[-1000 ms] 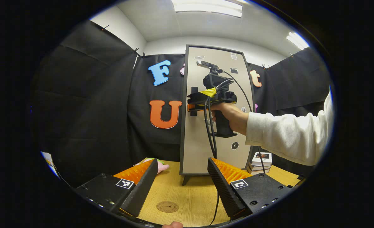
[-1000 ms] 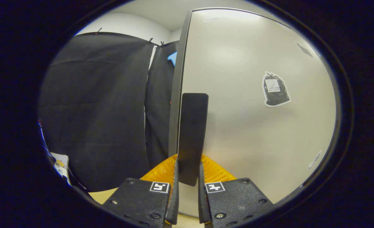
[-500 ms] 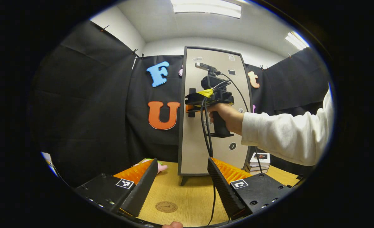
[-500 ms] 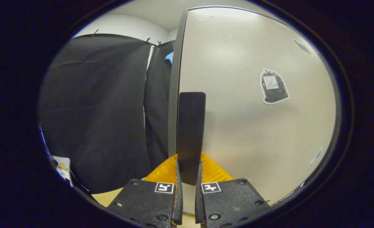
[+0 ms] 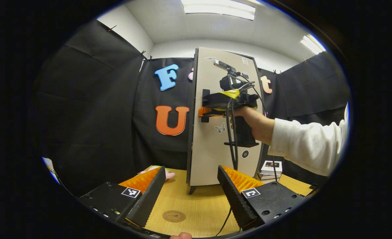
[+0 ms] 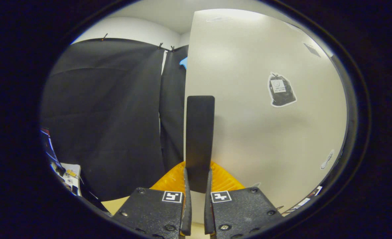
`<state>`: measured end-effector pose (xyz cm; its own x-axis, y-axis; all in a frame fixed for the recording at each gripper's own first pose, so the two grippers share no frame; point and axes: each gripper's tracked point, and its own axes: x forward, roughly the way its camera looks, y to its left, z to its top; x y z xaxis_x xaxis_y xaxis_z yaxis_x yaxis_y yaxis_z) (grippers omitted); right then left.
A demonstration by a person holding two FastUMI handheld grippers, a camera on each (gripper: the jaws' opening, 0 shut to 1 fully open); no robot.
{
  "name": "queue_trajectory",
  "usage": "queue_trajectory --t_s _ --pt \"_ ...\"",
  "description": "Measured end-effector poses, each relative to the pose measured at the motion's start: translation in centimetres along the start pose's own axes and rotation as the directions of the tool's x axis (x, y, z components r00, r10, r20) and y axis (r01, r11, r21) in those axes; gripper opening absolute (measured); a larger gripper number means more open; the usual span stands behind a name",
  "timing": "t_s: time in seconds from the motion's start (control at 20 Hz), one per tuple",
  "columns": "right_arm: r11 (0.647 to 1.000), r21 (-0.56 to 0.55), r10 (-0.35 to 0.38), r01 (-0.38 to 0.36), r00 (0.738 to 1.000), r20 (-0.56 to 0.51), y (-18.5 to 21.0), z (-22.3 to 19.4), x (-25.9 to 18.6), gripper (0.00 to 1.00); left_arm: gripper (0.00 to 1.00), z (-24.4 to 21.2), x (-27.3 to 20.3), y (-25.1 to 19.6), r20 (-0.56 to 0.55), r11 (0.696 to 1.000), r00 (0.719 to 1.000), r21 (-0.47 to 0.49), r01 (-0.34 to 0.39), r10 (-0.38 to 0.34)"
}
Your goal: Open the cabinet door with the right hand, grasp the bottle in the cabinet with the left hand and place it on the coaster, then close the cabinet door with the right hand.
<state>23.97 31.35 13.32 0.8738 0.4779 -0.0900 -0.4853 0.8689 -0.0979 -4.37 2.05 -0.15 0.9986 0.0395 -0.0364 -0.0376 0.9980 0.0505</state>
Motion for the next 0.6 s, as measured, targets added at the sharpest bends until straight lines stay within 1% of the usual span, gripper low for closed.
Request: queue_trajectory --t_s 0.3,0.6 --pt "0.999 0.006 0.043 -0.043 0.999 0.016 0.2 -0.2 -1.9 0.18 0.95 0.0 -0.1 0.0 -0.003 1.000 1.000 0.001 0.009 -0.009" --pt "0.997 -0.016 0.076 -0.075 0.997 0.027 -0.3 -0.5 -3.3 0.18 0.95 -0.1 -0.2 -0.3 -0.006 1.000 1.000 -0.003 0.026 -0.026"
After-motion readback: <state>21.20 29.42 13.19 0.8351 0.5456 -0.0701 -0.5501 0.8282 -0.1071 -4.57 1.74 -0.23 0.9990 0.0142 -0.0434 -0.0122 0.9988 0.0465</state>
